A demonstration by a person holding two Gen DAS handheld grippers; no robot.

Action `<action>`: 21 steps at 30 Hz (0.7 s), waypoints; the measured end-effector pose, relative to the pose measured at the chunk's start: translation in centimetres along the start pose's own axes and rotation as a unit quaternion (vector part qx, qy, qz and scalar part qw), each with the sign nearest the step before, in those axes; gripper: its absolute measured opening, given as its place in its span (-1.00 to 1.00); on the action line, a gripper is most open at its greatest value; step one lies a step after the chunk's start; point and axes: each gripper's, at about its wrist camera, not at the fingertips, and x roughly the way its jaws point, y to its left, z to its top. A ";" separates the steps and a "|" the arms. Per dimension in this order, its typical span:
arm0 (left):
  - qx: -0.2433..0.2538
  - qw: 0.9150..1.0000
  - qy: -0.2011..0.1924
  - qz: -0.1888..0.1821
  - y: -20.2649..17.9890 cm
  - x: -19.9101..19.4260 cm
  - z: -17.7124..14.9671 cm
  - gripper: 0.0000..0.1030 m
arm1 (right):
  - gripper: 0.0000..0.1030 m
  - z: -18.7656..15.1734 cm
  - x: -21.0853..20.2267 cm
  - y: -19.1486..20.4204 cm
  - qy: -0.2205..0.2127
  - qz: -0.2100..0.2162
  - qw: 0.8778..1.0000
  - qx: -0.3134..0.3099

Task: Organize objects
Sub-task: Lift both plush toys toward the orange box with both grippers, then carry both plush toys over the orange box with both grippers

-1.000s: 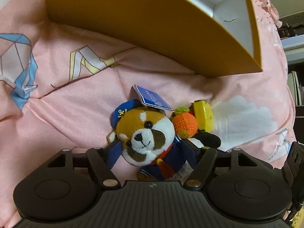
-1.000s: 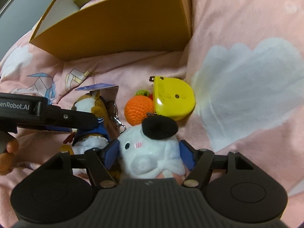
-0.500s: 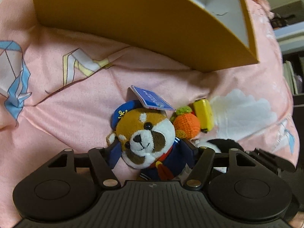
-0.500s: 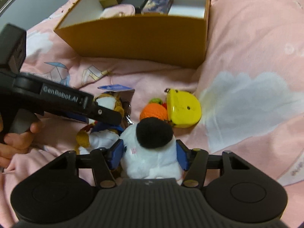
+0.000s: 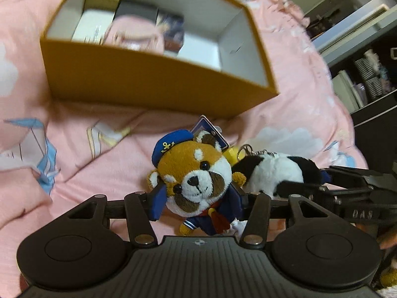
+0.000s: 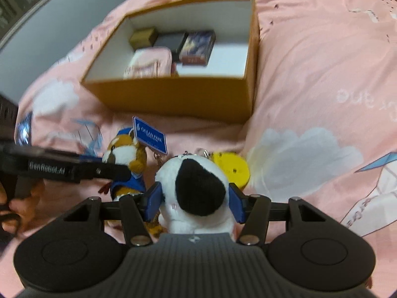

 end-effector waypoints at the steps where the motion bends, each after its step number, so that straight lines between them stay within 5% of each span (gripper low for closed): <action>1: 0.000 1.000 -0.008 -0.004 -0.1 -0.3 0.1 0.16 | 0.13 0.2 -0.4 -0.1 -0.007 0.005 1.000 0.006; 12: 0.036 0.991 -0.122 -0.044 -2.3 -5.3 1.3 0.16 | 0.12 4.2 -4.4 1.2 -0.103 0.041 0.994 0.016; 21: 0.053 0.981 -0.180 -0.042 -2.8 -7.7 5.6 0.16 | 0.12 8.6 -5.5 2.0 -0.168 0.064 0.983 0.029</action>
